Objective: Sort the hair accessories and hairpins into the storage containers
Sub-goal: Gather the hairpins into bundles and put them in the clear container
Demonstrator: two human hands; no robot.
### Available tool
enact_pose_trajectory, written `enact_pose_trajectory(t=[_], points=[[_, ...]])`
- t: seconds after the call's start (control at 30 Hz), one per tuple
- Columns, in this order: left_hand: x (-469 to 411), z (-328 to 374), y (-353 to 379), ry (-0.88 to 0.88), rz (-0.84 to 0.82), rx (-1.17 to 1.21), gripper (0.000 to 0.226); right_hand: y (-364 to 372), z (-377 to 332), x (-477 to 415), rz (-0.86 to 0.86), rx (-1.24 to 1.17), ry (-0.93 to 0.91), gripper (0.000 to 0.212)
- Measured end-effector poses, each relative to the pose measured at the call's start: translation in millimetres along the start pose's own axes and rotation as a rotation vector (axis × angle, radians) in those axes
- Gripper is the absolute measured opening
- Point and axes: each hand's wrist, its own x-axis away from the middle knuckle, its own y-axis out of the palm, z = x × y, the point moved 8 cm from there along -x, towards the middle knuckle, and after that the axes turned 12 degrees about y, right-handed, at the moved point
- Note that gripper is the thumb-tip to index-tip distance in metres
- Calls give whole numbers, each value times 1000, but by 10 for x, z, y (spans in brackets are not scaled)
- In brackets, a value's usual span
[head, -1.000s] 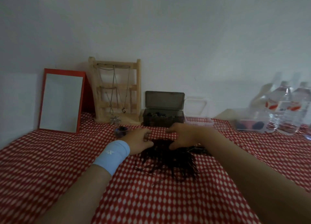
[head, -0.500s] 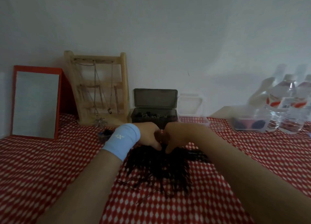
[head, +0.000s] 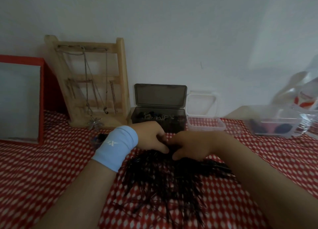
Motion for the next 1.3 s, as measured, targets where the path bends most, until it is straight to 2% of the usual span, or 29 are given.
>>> enact_pose_trajectory(t=[0.03, 0.07, 0.1, 0.17, 0.27, 0.37, 0.47, 0.67, 0.83, 0.93, 1.0, 1.07, 1.13, 1.2, 1.23, 1.3], points=[[21, 20, -26, 11, 11, 2, 30, -20, 14, 13, -6, -15, 4, 30], [44, 37, -54, 14, 18, 9, 32, -42, 21, 39, -8, -18, 1, 12], [69, 27, -76, 6, 20, 27, 37, -60, 34, 50, -17, -22, 1, 8], [123, -5, -91, -27, 3, 73, 46, -107, 32, 109, -30, -33, 5, 21], [173, -54, -83, -78, -52, 43, 50, -143, 70, 164, -36, -73, 2, 19], [184, -67, -65, -101, -66, 46, 43, -181, 129, 216, -35, -114, 15, 20], [201, -39, -92, -102, -61, 66, 45, -264, 154, 261, -19, -218, -4, 21], [258, -7, -259, -62, 7, 111, 39, -371, 227, 236, 17, -427, -25, 26], [320, -13, -200, -58, -86, 180, 29, -483, 214, 330, 22, -538, -71, 26], [295, 19, -225, -35, -16, 234, 38, -482, 254, 299, 11, -840, -66, 19], [258, 14, -324, -15, 57, 307, 36, -476, 248, 249, -13, -1092, -91, 19], [260, 45, -367, -41, 44, 570, 26, -477, 227, 228, -11, -1253, -117, 22], [292, 120, -437, -79, 110, 779, 33, -490, 208, 226, 20, -1333, -133, 27], [343, 217, -569, -55, 250, 638, 44, -492, 200, 197, 62, -1362, -131, 23], [368, 288, -605, -31, 282, 517, 43, -486, 191, 170, 80, -1373, -136, 17], [395, 370, -636, 5, 323, 308, 31, -480, 176, 128, 111, -1406, -147, 21]])
